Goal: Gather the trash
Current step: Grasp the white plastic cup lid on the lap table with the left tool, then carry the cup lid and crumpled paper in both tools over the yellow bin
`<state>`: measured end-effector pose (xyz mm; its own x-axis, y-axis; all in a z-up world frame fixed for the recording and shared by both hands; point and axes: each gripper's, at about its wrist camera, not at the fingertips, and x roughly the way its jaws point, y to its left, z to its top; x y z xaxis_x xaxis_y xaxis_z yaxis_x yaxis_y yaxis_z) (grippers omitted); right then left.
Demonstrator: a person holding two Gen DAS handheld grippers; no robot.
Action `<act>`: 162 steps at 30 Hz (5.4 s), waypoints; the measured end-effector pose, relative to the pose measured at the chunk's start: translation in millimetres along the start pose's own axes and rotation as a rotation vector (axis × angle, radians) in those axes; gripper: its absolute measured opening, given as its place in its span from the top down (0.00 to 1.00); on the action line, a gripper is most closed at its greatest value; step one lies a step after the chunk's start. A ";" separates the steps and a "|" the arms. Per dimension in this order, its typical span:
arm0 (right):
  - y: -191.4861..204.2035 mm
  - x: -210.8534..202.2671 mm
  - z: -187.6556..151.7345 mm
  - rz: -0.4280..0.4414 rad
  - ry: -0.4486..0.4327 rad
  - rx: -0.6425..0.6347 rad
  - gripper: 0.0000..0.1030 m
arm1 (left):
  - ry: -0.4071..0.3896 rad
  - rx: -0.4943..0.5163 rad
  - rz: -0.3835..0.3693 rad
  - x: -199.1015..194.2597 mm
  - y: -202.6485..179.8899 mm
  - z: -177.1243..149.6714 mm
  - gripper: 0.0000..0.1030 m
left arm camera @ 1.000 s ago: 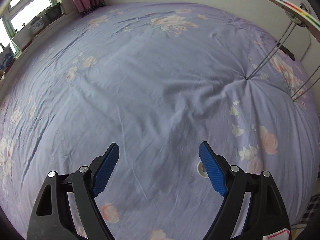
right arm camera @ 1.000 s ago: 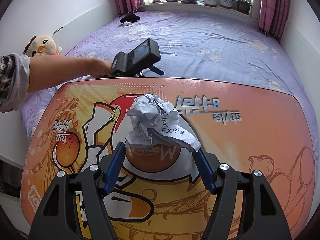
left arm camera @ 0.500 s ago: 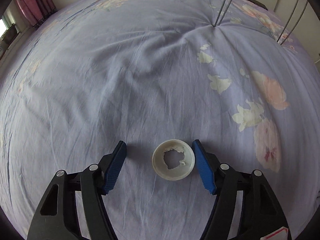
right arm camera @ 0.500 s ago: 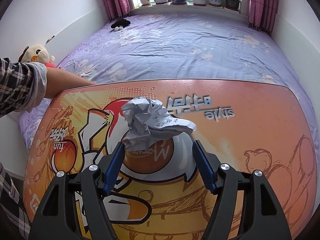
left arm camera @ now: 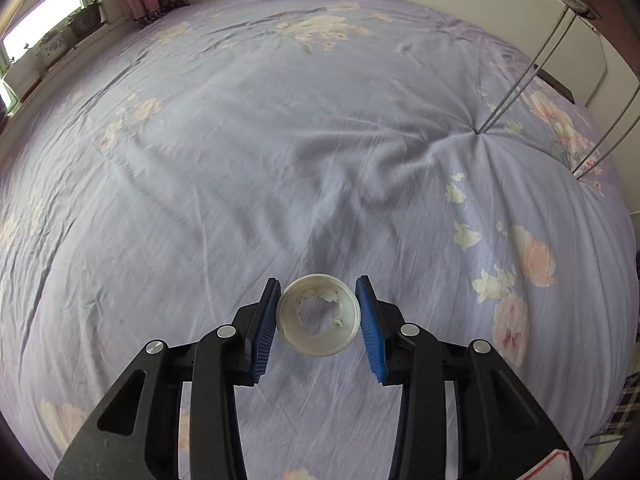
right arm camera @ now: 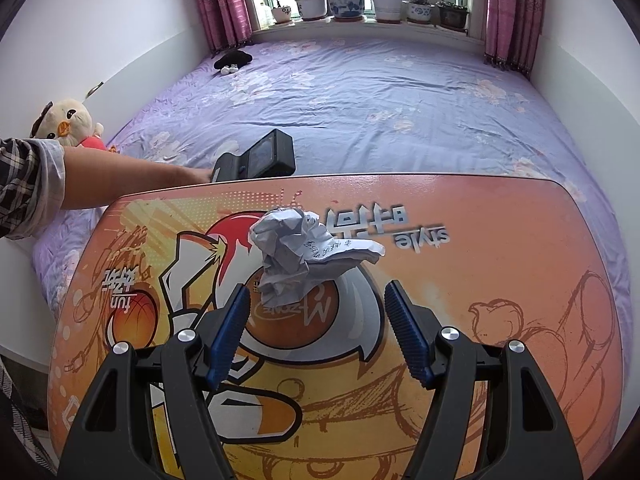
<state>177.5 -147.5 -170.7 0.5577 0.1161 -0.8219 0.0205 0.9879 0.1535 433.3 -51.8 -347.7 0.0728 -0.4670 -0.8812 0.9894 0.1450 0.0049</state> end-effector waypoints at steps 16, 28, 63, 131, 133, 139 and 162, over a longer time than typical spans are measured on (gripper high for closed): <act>13.4 -30.0 4.2 -0.038 -0.105 -0.033 0.18 | -0.081 -0.262 0.381 -225.0 -30.6 24.0 0.62; -5.7 21.7 21.4 0.045 0.003 0.046 0.16 | -0.009 -0.726 0.528 -245.4 -146.1 -12.7 0.62; -7.8 -57.8 -86.7 -0.013 0.020 0.038 0.29 | -0.120 -0.967 0.529 -214.1 -271.2 -29.2 0.20; -2.4 -93.2 -83.8 0.326 0.081 -0.349 0.51 | -0.195 -1.382 0.613 -271.1 -384.9 -57.2 0.62; 6.3 -98.9 -86.5 0.361 0.077 -0.387 0.51 | -0.198 -1.411 0.639 -278.0 -395.5 -64.7 0.62; 55.0 -114.2 -100.5 0.477 0.087 -0.514 0.51 | -0.208 -1.514 0.719 -302.6 -432.6 -99.2 0.62; 266.8 -127.4 -263.8 0.767 0.274 -0.862 0.51 | -0.099 -1.800 0.838 -312.2 -572.3 -296.9 0.62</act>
<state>-107.0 128.3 -169.7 -0.0181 0.6227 -0.7823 -0.8661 0.3811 0.3234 -192.9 270.0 -215.7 0.4369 0.1442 -0.8879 -0.5283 0.8400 -0.1235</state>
